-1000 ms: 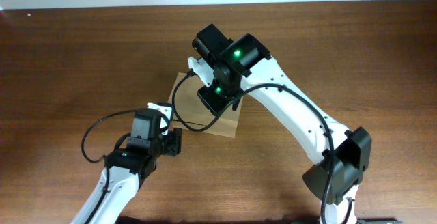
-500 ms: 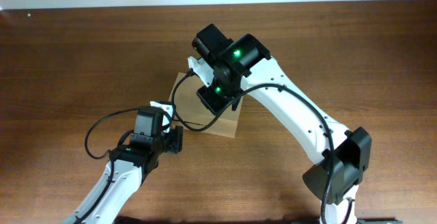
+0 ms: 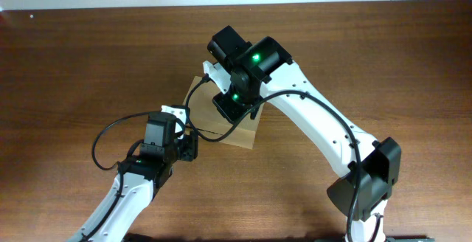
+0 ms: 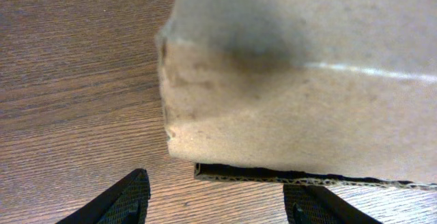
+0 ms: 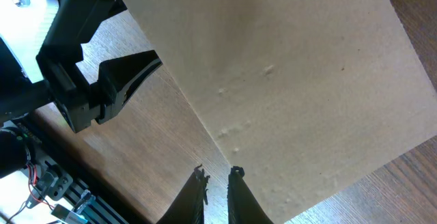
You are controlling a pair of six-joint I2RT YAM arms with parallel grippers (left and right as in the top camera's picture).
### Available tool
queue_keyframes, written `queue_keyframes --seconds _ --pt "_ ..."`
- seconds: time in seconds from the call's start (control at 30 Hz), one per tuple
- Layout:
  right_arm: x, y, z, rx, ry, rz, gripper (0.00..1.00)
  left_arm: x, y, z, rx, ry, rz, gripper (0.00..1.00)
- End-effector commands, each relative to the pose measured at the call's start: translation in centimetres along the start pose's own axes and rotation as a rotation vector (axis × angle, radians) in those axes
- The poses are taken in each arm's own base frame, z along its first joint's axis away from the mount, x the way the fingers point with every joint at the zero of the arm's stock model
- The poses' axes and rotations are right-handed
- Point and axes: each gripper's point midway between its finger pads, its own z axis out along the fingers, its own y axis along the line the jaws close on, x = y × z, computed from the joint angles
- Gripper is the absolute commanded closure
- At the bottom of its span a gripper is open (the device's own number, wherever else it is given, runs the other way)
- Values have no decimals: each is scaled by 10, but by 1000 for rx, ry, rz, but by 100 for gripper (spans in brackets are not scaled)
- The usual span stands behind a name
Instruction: Pack container
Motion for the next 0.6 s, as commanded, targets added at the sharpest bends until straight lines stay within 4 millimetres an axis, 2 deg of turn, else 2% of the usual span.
queue_keyframes --seconds 0.0,0.07,0.13,0.4,0.57 --pt "-6 6 -10 -10 -35 -9 88 3 0 2 -3 6 -7 36" --pt "-6 6 -10 -10 -35 -9 88 3 0 2 -3 6 -7 36" --pt "-6 6 -10 -10 -35 -9 96 3 0 2 -3 6 -7 36" --pt "-7 8 -9 -9 -39 -17 96 3 0 2 -3 6 -7 36" --pt "-17 10 -9 -3 -81 -36 96 4 0 2 -3 7 -7 36"
